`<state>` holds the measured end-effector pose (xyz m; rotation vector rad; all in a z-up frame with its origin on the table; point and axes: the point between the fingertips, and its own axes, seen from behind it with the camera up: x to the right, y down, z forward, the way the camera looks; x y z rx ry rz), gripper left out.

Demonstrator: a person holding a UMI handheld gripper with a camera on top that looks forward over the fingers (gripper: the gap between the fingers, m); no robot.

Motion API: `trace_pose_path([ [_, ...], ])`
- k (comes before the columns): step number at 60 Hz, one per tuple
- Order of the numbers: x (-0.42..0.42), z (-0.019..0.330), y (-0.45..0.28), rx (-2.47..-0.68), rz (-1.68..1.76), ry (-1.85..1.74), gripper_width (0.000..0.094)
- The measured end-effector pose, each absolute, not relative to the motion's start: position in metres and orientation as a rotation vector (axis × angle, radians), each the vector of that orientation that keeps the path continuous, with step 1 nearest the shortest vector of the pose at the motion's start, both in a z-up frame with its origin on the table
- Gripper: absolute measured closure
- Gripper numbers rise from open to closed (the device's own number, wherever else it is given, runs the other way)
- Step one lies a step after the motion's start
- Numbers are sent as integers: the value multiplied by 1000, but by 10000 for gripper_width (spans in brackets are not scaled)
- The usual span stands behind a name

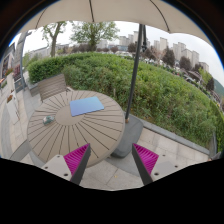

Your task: Arrange mouse

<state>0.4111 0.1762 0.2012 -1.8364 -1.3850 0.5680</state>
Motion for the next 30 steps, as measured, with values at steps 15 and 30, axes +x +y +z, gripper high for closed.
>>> trace_pose_path([
  [15,382,191,87,-1813,618,-1463,83],
  [30,347,190,-56,-1744,724,-1567,84],
])
